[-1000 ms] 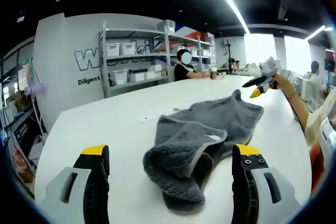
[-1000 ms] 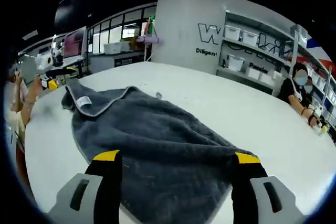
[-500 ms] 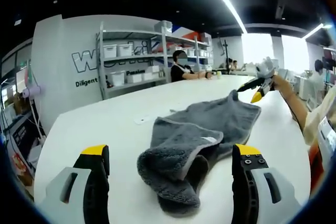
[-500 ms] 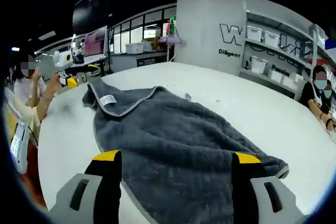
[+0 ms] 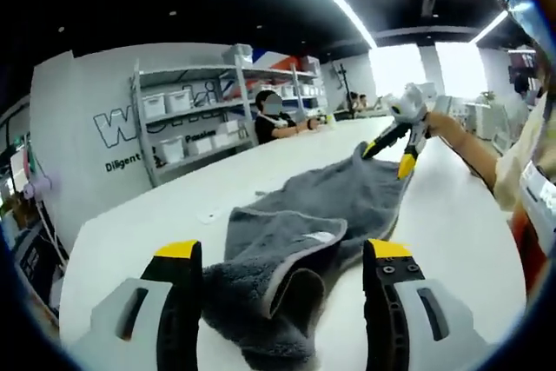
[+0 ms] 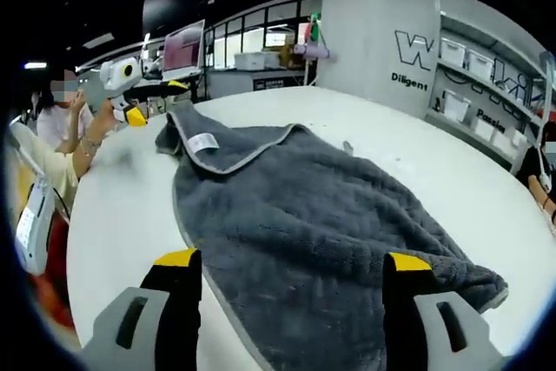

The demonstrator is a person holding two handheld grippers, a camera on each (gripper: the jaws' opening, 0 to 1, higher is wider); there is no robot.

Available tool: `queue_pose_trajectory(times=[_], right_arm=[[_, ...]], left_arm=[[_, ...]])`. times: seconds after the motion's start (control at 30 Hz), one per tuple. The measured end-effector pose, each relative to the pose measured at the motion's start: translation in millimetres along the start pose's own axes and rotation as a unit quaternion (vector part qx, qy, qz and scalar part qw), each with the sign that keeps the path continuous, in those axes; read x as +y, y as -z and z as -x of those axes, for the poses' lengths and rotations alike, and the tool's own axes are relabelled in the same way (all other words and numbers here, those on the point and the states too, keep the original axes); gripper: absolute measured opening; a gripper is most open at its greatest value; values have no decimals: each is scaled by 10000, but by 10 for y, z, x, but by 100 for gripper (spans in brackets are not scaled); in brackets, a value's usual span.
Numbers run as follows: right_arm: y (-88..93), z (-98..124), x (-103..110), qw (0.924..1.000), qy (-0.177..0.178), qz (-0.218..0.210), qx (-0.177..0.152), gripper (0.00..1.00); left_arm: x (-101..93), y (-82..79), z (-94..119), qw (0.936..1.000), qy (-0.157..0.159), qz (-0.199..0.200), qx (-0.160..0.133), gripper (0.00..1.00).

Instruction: Fold the towel on the table until its edges align and the towel forms a compact rectangular stack.

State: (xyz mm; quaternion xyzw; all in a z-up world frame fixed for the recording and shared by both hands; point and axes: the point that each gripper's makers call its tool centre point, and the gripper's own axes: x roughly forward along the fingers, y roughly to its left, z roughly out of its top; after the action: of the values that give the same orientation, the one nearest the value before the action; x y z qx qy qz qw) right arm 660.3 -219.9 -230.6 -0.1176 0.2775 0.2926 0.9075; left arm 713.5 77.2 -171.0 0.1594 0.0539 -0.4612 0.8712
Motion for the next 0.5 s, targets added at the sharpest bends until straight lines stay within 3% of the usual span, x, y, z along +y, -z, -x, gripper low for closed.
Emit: queue_pose_trajectory(times=[0.23,0.33,0.5], right_arm=[[40,-24,-17,9999,2,40,98,86],[48,-32,-19,9999,-16,72,134,86],[44,-35,-33,9999,-13,96,134,86]], left_arm=[[-19,16,-52,9988,-108,-466,96,43],[20,71,-61,9940,-312,-987,341,30],[118,116,-86,9804,-762,-1702,640,29]])
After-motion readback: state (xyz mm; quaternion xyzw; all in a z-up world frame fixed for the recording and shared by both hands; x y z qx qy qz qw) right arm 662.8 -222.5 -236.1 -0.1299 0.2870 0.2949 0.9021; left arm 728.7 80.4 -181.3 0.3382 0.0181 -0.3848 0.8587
